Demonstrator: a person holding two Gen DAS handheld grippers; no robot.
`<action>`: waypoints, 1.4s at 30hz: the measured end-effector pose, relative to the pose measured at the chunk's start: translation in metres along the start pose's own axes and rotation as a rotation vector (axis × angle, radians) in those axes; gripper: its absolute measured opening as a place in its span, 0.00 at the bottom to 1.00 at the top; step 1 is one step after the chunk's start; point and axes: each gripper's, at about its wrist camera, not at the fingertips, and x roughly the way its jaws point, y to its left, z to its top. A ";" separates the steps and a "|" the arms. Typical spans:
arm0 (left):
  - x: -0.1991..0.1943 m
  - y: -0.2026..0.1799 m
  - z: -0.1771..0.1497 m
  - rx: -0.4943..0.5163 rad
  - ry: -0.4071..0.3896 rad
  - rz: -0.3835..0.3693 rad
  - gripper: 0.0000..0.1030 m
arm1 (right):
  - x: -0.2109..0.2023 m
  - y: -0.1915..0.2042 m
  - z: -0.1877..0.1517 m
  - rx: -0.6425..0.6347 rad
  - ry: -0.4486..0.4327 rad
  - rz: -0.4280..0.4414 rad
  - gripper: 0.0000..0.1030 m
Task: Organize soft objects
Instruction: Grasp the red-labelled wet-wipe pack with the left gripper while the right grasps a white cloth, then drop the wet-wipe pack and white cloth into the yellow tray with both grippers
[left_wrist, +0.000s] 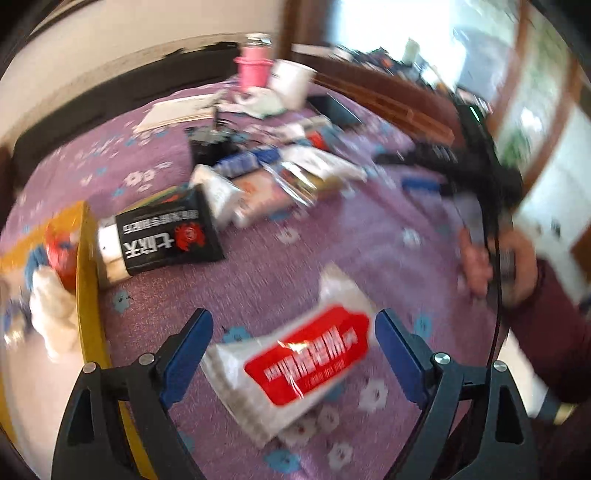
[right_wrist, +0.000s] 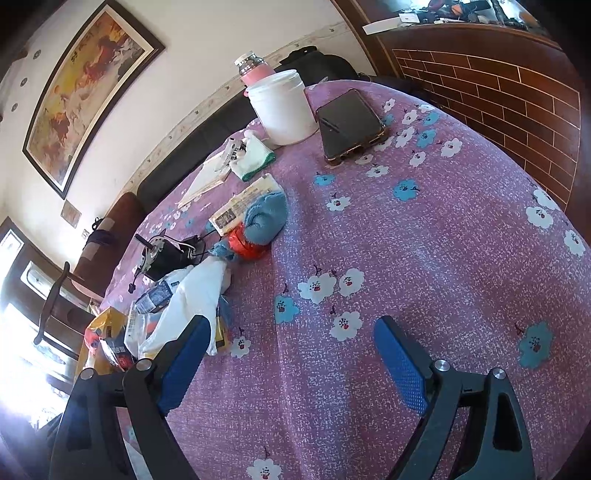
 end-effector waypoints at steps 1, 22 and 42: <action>0.001 -0.005 -0.002 0.032 0.012 0.002 0.89 | 0.000 0.001 0.000 -0.003 0.000 -0.004 0.90; 0.005 0.016 -0.021 -0.136 -0.036 0.048 0.43 | 0.008 0.022 0.013 -0.036 0.073 -0.009 0.91; -0.090 0.112 -0.084 -0.535 -0.224 0.063 0.44 | 0.068 0.100 0.027 -0.200 0.184 0.005 0.16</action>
